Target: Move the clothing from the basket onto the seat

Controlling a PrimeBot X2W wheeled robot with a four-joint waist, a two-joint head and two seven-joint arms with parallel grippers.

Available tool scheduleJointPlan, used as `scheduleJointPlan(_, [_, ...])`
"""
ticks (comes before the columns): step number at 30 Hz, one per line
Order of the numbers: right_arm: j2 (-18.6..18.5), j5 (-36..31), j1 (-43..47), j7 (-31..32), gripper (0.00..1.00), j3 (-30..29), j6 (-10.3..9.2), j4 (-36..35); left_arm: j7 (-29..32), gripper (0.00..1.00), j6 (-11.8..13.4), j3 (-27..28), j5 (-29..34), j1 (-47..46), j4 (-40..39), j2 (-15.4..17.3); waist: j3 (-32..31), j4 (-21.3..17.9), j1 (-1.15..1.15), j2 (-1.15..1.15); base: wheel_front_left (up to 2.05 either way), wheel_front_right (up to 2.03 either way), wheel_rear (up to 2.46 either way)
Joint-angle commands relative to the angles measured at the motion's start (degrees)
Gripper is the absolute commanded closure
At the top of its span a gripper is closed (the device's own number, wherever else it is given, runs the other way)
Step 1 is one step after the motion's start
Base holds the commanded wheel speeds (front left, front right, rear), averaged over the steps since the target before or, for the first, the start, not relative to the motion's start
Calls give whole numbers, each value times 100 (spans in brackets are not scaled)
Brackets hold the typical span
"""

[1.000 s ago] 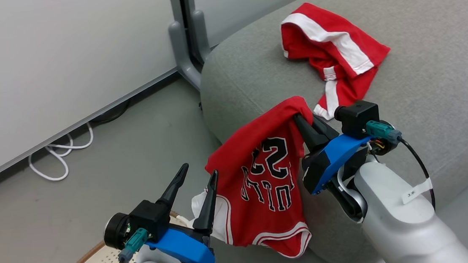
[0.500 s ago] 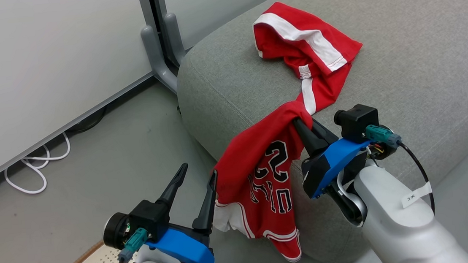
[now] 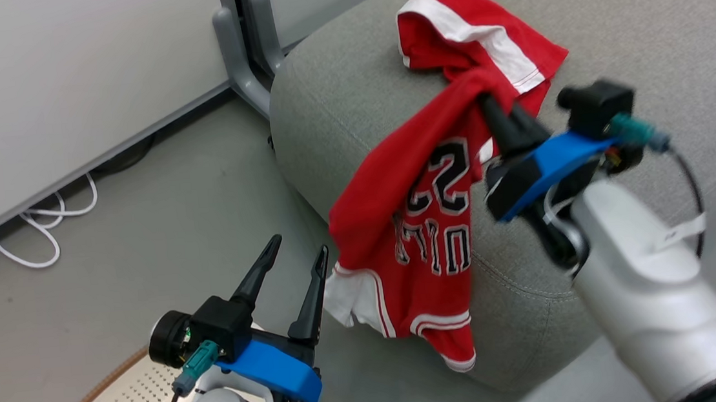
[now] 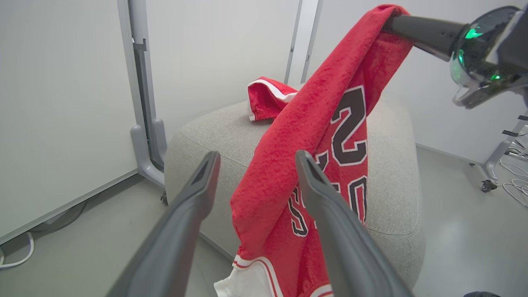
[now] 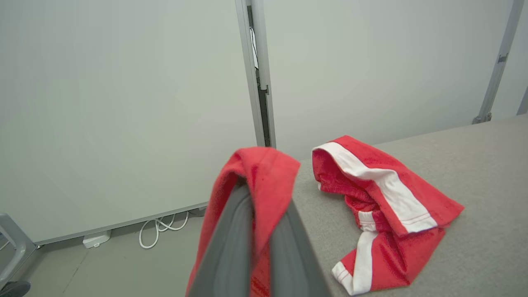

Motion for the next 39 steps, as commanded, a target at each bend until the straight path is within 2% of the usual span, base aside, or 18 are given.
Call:
scheduleJointPlan(1, [-87,-13,-174,11,100,-46,1,-24,-15,0,-6,9,28,-131,-38,48,115,36,0,0,0,0,0])
scheduleJointPlan(7, [-823,-212,-1167,362,100,-526,1,-90,-15,0,-6,-52,124,-335,-234,157,567,147,0,0,0,0,0])
scheduleJointPlan(13, [-1471,-613,-2176,781,100,-1268,1,-430,-15,0,-5,-38,265,-597,-507,401,1200,201,0,0,0,0,0])
scheduleJointPlan(18, [-1741,-868,-2766,1039,100,-1960,1,-766,-15,0,-6,-31,369,-846,-727,604,1787,256,0,0,0,0,0])
scheduleJointPlan(21, [-1924,-1010,-3077,1047,100,-2621,1,-987,-15,0,-6,-96,484,-1135,-926,798,2353,351,0,0,0,0,0])
scheduleJointPlan(25, [-1908,-1095,-2896,937,100,-3140,1,-884,-13,0,-6,-195,577,-1467,-1098,957,2881,465,0,0,0,0,0])
scheduleJointPlan(32, [-1645,-1354,-2448,667,100,-3320,1,-187,83,0,-6,-321,664,-1816,-1292,1116,3401,570,0,0,0,0,0])
scheduleJointPlan(39, [-1430,-1386,-2324,311,100,-3470,1,753,192,0,20,-365,694,-1910,-1423,1226,3634,658,0,0,0,0,0])
